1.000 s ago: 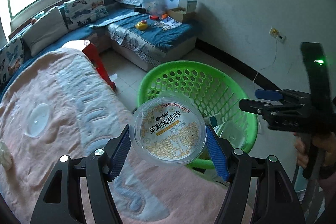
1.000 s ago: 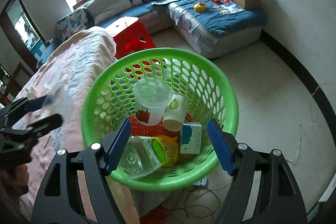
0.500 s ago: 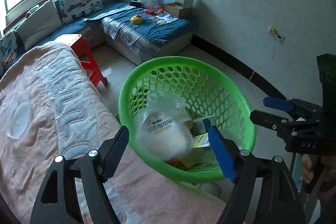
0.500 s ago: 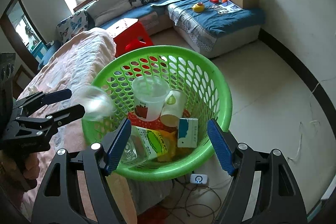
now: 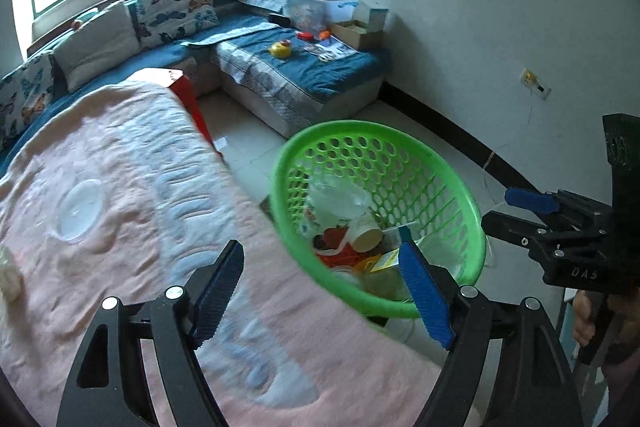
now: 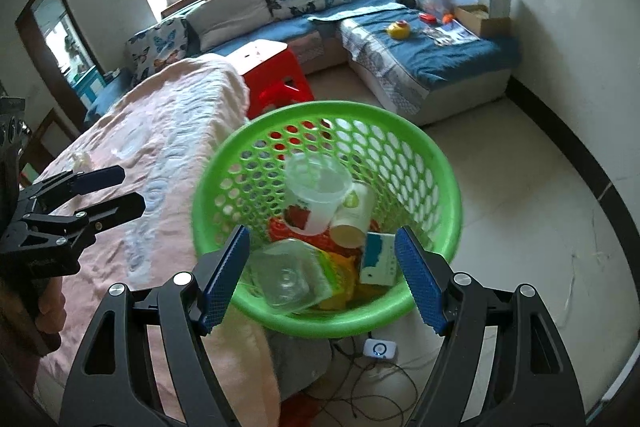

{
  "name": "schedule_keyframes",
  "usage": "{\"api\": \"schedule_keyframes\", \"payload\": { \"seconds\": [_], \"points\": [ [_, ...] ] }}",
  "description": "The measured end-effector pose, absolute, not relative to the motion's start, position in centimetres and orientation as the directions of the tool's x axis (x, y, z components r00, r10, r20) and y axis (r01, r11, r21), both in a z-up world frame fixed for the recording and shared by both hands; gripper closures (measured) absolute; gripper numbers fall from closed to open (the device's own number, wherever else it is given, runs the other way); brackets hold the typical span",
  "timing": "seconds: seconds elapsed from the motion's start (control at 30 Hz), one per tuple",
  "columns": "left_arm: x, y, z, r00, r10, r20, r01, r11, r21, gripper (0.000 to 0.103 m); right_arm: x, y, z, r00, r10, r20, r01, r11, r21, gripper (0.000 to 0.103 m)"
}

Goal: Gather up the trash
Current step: 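Release the bottle into the green basket with the right tool while the left tool drops the lid in, then move both tools back over the bed toward the crumpled bag and clear plate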

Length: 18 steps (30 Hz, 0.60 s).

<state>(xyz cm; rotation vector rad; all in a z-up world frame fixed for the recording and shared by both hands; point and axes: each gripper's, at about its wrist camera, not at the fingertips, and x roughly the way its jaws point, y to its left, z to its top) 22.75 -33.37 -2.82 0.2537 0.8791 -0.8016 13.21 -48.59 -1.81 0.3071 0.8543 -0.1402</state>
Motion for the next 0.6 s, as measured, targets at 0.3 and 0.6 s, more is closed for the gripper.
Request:
{"api": "schedule_keyframes", "payload": {
  "seconds": [0.3,0.6],
  "points": [
    [23.6,-26.7,-1.4,0.472,-0.451,-0.757,0.612,0.786,-0.086,0.026,15.8,-44.3,-0.5,0.670,0.054,-0.740,0.149,0.967,0.206,0.025],
    [26.1,-18.6,-0.3,0.569,-0.346,-0.746,0.453,0.889,-0.066,0.026,19.1,-39.8,0.5,0.672,0.116,-0.731,0.044,0.980,0.196,0.020]
  ]
}}
